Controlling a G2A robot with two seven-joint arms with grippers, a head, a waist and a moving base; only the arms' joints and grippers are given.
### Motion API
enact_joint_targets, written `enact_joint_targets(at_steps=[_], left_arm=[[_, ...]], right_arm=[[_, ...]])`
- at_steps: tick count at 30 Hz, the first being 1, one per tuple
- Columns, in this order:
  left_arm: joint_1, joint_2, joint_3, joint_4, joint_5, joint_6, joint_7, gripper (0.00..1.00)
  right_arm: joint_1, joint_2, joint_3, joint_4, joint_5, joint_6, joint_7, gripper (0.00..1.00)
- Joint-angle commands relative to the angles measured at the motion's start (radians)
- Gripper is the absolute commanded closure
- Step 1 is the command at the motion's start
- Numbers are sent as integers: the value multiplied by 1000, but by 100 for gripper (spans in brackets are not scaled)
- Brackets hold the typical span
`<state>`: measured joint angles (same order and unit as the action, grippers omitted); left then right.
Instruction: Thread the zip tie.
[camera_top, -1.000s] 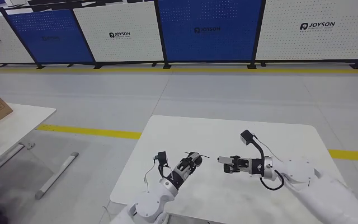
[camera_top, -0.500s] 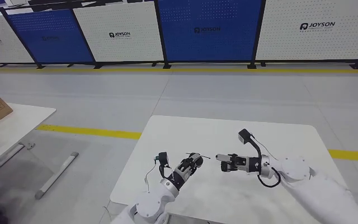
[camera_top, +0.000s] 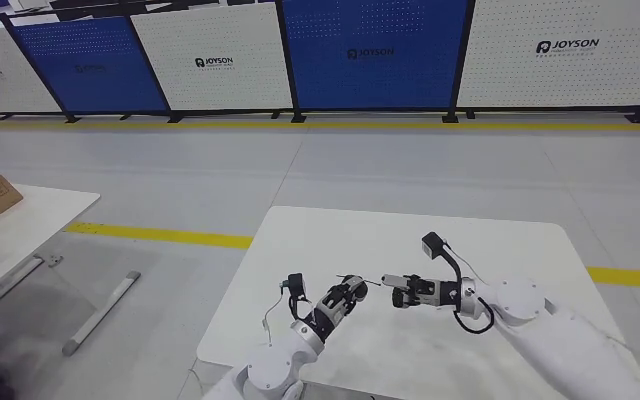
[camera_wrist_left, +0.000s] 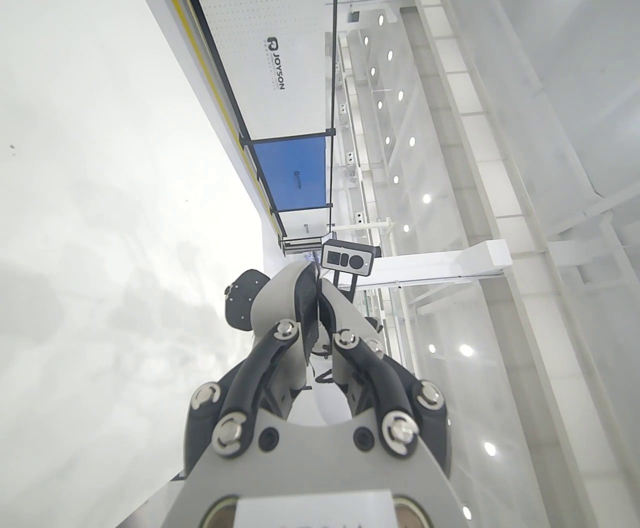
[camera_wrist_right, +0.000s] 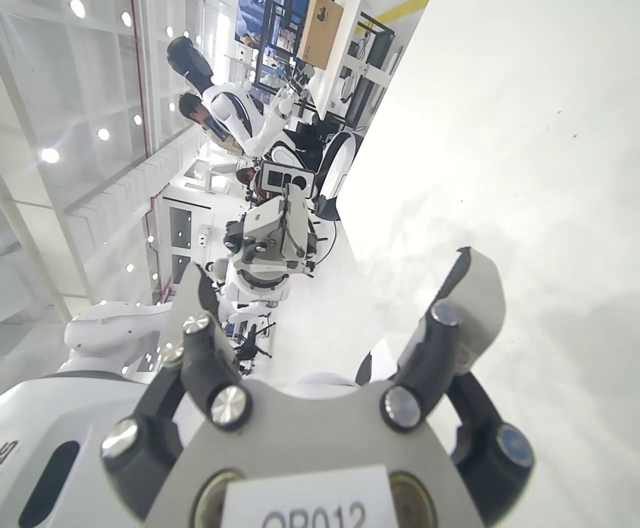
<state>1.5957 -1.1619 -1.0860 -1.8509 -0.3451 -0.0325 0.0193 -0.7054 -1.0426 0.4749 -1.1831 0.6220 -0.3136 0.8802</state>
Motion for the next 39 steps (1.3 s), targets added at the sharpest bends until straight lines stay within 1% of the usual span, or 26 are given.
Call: enact_joint_targets(at_steps=[1, 3, 7, 8, 9, 10, 11, 12, 14, 17, 22, 23, 24, 26, 28, 30, 39], left_arm=[[-3, -2, 4, 4, -5, -2, -3, 100], [-2, -3, 2, 0, -11, -9, -8, 100], [9, -3, -7, -14, -12, -16, -17, 100], [13, -2, -8, -17, -11, -17, -17, 100], [17, -2, -10, -20, -10, -19, -20, 100], [19, -2, -11, -22, -12, -21, -23, 100], [21, -2, -13, -23, -13, -22, -26, 100], [24, -2, -13, -24, -17, -24, -31, 100], [27, -2, -16, -26, -19, -25, -37, 100], [29, -3, -13, -29, -13, -25, -42, 100], [26, -6, -8, -28, -4, -22, -41, 100], [25, -6, -6, -30, 1, -22, -39, 100], [25, -7, -4, -30, 5, -23, -35, 100], [23, -9, 1, -31, 11, -23, -27, 100], [20, -11, 4, -29, 17, -22, -17, 100], [17, -13, 7, -25, 20, -21, -4, 100], [13, -19, 11, -11, 34, -22, 27, 100]], right_arm=[[-15, 0, 17, -7, 16, -15, 8, 0], [-24, -1, 35, -4, 40, -26, 39, 0], [-30, -10, 57, 11, 59, -26, 80, 0], [-30, -13, 59, 15, 58, -26, 85, 12], [-30, -17, 62, 21, 57, -26, 89, 31], [-30, -20, 64, 25, 57, -25, 94, 46], [-29, -23, 65, 29, 56, -24, 97, 53], [-29, -27, 67, 34, 55, -20, 104, 55], [-27, -33, 71, 41, 55, -18, 112, 66], [-26, -43, 77, 52, 52, -16, 123, 71], [-26, -57, 88, 63, 43, -15, 137, 75], [-27, -59, 91, 65, 39, -16, 142, 82], [-27, -61, 93, 67, 37, -17, 145, 84], [-30, -66, 99, 69, 35, -20, 156, 93], [-32, -69, 105, 72, 34, -22, 164, 91], [-35, -71, 113, 75, 32, -23, 174, 99], [-48, -81, 147, 83, 35, -26, 225, 100]])
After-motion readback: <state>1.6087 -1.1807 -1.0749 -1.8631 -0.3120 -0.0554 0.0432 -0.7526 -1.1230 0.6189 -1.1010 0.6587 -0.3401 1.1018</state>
